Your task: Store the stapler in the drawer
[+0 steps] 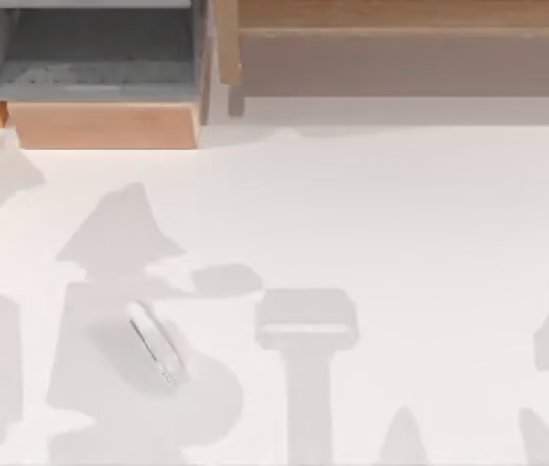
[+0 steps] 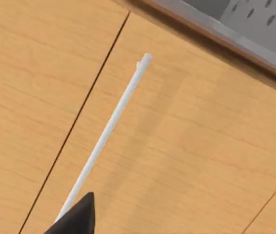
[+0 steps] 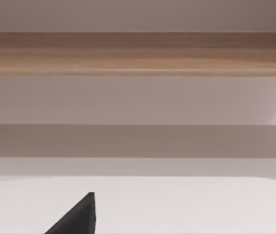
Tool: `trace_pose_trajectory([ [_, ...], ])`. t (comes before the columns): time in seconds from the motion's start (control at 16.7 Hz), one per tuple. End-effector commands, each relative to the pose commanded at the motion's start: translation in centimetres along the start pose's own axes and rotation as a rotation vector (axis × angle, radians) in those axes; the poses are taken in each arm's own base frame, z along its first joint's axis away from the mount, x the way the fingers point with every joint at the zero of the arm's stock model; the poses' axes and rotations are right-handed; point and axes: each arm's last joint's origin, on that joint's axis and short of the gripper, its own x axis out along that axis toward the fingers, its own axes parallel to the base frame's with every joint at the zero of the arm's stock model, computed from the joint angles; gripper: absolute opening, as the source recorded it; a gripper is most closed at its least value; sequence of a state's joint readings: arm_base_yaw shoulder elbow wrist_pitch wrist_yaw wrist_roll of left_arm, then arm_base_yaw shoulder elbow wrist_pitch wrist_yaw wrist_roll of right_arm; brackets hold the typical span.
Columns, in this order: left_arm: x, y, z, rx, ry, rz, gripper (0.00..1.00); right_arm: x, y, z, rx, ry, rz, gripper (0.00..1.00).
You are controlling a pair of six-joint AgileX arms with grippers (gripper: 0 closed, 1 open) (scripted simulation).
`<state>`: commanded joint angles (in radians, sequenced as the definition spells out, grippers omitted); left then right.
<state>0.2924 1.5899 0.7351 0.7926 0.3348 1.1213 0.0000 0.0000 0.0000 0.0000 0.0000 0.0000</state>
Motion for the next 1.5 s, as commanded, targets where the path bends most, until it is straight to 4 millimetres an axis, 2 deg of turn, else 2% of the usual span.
trace_pose_trajectory([
  [0.18,4.2,-1.5,-4.4,0.182,-0.003,0.011,1.0,0.0,0.0,0.0,0.0,0.0,0.0,1.0],
  [0.3,6.3,-2.8,-7.3,0.289,-0.005,0.024,1.0,0.0,0.0,0.0,0.0,0.0,0.0,1.0],
  [0.48,8.1,-4.6,-10.7,0.412,-0.006,0.043,1.0,0.0,0.0,0.0,0.0,0.0,0.0,1.0],
  [0.6,8.7,-5.5,-12.1,0.463,-0.006,0.051,1.0,0.0,0.0,0.0,0.0,0.0,0.0,1.0],
  [0.72,8.9,-6.0,-12.7,0.484,-0.006,0.055,1.0,0.0,0.0,0.0,0.0,0.0,0.0,1.0],
  [1.08,9.0,-6.1,-12.6,0.482,-0.008,0.051,1.0,0.0,0.0,0.0,0.0,0.0,0.0,1.0],
  [1.5,11.4,-5.8,-12.7,0.484,-0.006,0.055,1.0,0.0,0.0,0.0,0.0,0.0,0.0,1.0],
])
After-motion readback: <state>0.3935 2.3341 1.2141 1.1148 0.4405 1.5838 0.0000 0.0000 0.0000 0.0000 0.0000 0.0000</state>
